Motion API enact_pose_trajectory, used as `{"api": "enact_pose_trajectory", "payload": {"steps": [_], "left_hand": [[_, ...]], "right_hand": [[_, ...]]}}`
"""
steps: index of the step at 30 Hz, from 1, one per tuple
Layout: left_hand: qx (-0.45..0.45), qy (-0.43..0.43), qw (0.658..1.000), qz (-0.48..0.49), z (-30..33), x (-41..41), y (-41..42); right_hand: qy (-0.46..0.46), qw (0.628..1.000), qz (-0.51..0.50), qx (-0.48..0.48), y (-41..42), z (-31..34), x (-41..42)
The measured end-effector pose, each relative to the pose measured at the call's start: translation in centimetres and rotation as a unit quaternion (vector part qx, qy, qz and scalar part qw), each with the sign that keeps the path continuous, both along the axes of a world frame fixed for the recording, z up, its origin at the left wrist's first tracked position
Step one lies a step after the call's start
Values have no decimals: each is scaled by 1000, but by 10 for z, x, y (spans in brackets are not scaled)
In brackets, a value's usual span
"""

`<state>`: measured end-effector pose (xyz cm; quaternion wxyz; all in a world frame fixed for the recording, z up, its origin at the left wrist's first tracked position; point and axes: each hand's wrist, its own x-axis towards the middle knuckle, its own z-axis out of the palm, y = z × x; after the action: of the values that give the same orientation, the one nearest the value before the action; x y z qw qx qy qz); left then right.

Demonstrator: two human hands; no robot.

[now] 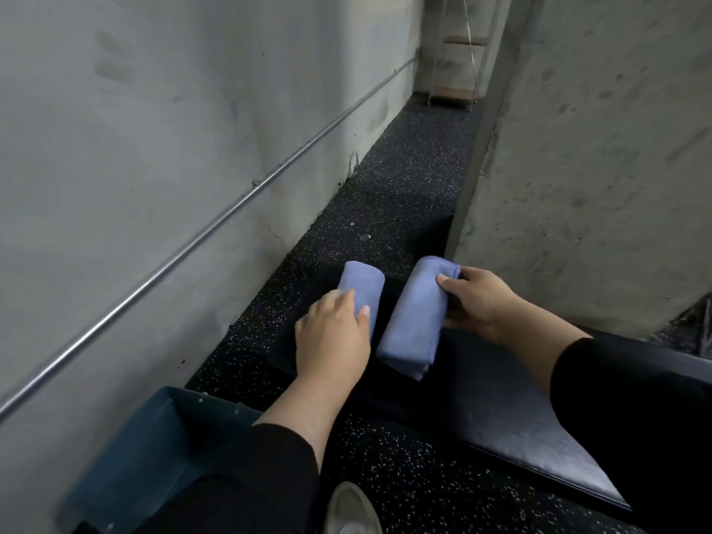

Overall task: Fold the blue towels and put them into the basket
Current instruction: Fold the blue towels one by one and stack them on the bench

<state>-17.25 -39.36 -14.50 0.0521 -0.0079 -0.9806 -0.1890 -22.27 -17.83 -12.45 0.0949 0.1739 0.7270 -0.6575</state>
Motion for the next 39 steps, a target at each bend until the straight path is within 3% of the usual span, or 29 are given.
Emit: {"api": "enact_pose_trajectory", "payload": {"steps": [4, 11, 13, 16, 18, 19, 23, 32, 35, 39], "left_hand": [[-72, -76, 990, -97, -31, -9, -12], [4, -93, 991, -98, -36, -21, -31], [10, -82, 993, -88, -36, -22, -31], [28, -53, 996, -59, -34, -25, -31], [40, -51, 996, -57, -33, -28, -31], [43, -58, 995, -64, -34, -29, -31], [18, -97, 990, -103, -44, -33, -34], [14, -137, 985, -100, -36, -40, -36], [9, -48, 997, -54, -18, -39, -27], [110, 76, 989, -63, 20, -32, 2]], "right_hand": [[-50, 997, 48, 33, -9, -13, -16], [-51, 995, 60, 56, -45, -35, -29], [-17, 990, 38, 137, -47, -43, -32], [126, 908, 16, 400, -44, -45, -28], [279, 848, 43, 448, -48, -38, -17], [310, 828, 97, 457, -51, -37, -13], [168, 776, 317, 520, -59, -52, 3], [134, 785, 324, 511, -61, -62, 10], [185, 829, 273, 452, -57, -47, 14], [252, 877, 168, 372, -35, -17, 32]]}}
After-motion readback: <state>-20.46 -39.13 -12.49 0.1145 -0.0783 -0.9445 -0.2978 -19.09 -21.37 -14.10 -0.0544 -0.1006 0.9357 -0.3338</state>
